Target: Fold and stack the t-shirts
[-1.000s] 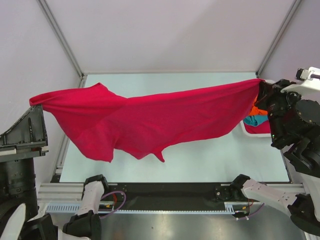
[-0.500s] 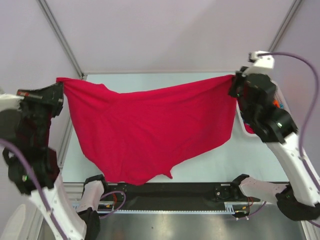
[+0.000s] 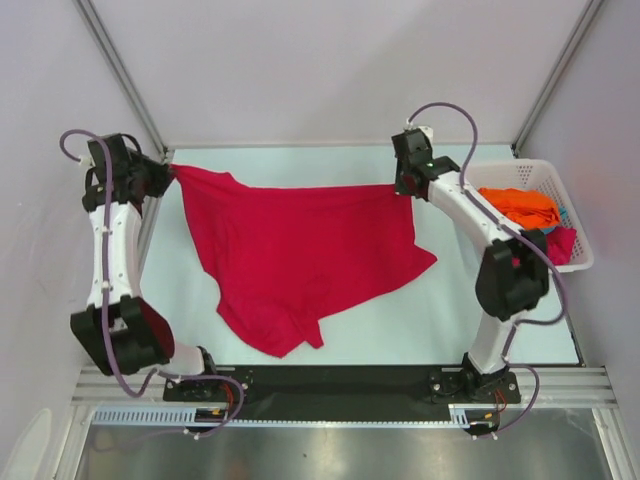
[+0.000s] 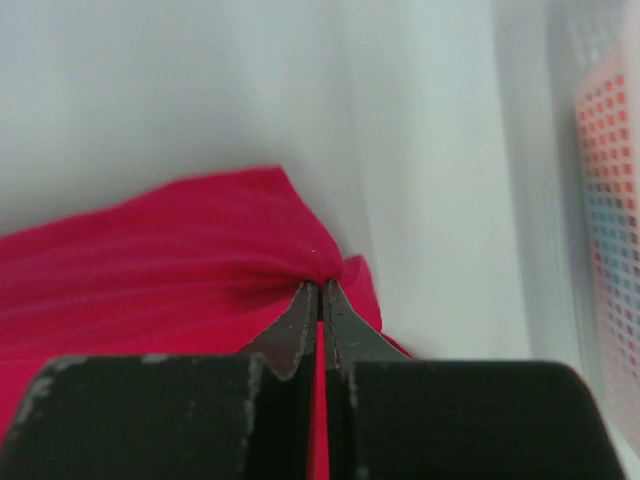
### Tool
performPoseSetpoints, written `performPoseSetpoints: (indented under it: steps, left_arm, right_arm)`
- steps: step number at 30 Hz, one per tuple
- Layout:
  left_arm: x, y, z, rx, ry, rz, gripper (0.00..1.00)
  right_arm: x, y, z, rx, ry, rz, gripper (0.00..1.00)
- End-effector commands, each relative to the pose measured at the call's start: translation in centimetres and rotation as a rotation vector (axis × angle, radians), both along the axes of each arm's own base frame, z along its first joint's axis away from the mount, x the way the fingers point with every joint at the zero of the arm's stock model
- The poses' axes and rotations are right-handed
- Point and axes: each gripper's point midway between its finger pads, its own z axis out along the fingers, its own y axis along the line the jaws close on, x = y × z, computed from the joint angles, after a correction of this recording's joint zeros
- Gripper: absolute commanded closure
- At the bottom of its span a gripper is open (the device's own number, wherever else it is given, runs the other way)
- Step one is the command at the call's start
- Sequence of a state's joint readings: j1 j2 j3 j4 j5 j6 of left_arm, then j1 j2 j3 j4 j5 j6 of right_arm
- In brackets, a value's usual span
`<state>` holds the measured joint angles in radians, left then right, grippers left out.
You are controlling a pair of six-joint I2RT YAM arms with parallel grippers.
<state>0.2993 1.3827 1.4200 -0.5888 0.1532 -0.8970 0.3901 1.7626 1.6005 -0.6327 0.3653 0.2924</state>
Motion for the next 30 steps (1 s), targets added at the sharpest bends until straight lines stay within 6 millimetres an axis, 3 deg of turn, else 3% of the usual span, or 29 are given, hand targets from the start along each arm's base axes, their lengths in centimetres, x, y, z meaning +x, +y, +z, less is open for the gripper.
performPoseSetpoints:
  steps: [1, 4, 5, 6, 8, 10, 12, 21, 24, 27, 28, 29, 30]
  left_arm:
    - [4.5, 0.3, 3.0, 0.035, -0.117, -0.065, 1.0]
    - [6.6, -0.3, 3.3, 0.038, -0.121, -0.108, 1.0]
    - [7.9, -0.4, 1.6, 0.027, -0.083, -0.124, 1.0]
    - [8.7, -1.1, 2.7, 0.048, -0.104, -0.154, 1.0]
    - [10.3, -1.9, 0.5, 0.04, -0.05, -0.19, 1.0]
    - [11.6, -3.0, 0.8, 0.056, -0.055, -0.236, 1.0]
    - [12.8, -4.3, -0.5, 0.052, -0.03, -0.291, 1.0]
    - [14.7, -6.2, -4.2, 0.055, 0.037, -0.348, 1.0]
    - [14.9, -6.4, -4.8, 0.048, 0.046, -0.361, 1.0]
    - [15.1, -6.9, -5.1, 0.039, 0.045, -0.392, 0.99]
    - [15.1, -7.1, -5.2, 0.036, 0.045, -0.402, 0.93]
    - [15.1, -7.3, -5.2, 0.039, 0.041, -0.418, 0.82]
    - [15.1, -7.4, -5.1, 0.043, 0.037, -0.429, 0.51]
  right_arm:
    - [4.6, 0.2, -0.1, -0.007, -0.077, -0.087, 1.0]
    - [6.1, -0.2, -1.0, -0.054, -0.081, -0.116, 1.0]
    - [7.0, -0.1, -1.4, -0.068, -0.083, -0.122, 1.0]
    - [7.5, -0.1, -1.3, -0.081, -0.089, -0.125, 1.0]
    - [8.6, -0.6, -1.1, -0.109, -0.104, -0.15, 1.0]
    - [9.1, -1.2, -1.0, -0.132, -0.112, -0.172, 1.0]
    - [9.7, -2.4, -0.7, -0.142, -0.124, -0.207, 1.0]
    - [10.9, -8.0, -0.8, -0.151, -0.142, -0.35, 1.0]
    - [11.4, -8.6, -2.0, -0.149, -0.118, -0.356, 1.0]
    - [11.8, -7.9, -3.4, -0.125, -0.074, -0.32, 1.0]
    - [12.3, -7.4, -3.9, -0.119, -0.062, -0.308, 1.0]
    - [12.4, -7.0, -4.1, -0.109, -0.052, -0.294, 0.88]
    - [12.2, -6.6, -4.6, -0.102, -0.027, -0.276, 0.82]
